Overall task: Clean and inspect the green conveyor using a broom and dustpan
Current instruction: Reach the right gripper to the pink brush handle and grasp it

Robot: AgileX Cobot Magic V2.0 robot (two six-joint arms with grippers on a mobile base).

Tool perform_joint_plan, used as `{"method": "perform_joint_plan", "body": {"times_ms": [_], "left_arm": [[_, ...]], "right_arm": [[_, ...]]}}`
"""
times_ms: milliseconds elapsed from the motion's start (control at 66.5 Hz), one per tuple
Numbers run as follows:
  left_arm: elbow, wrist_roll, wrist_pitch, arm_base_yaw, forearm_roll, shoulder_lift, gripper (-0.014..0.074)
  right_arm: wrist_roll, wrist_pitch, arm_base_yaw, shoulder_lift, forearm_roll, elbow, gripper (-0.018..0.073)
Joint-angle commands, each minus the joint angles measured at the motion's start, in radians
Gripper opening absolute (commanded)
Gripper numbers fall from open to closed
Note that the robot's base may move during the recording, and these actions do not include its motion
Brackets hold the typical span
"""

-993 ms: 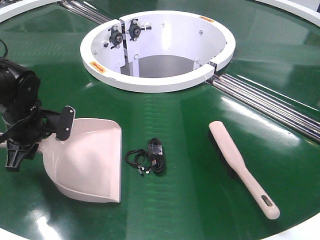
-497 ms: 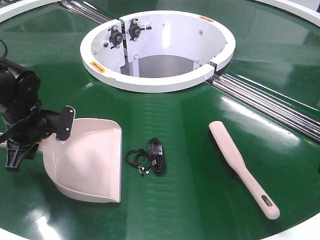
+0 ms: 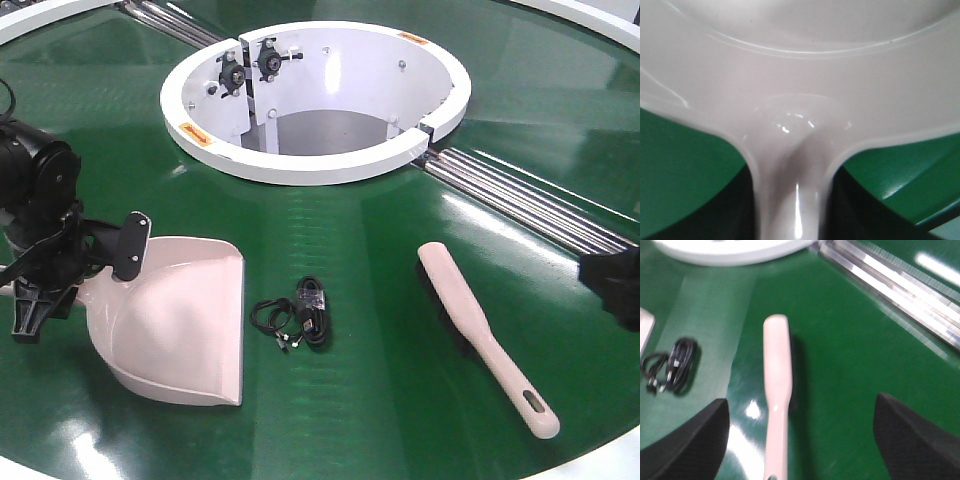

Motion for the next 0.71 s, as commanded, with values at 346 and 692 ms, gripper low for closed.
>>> {"method": "perform_joint_plan", "body": {"times_ms": [346, 692], "left_arm": [[-0.026, 0.024, 0.019, -0.013, -0.011, -0.037, -0.0006], [-0.026, 0.024, 0.019, -0.013, -0.011, -0.037, -0.0006]], "right_arm": [[-0.021, 0.226, 0.026, 0.303, 0.064, -0.226, 0.0564], [0.151, 0.256, 0.231, 0.39, -0.127, -0.234, 0.0554]]}}
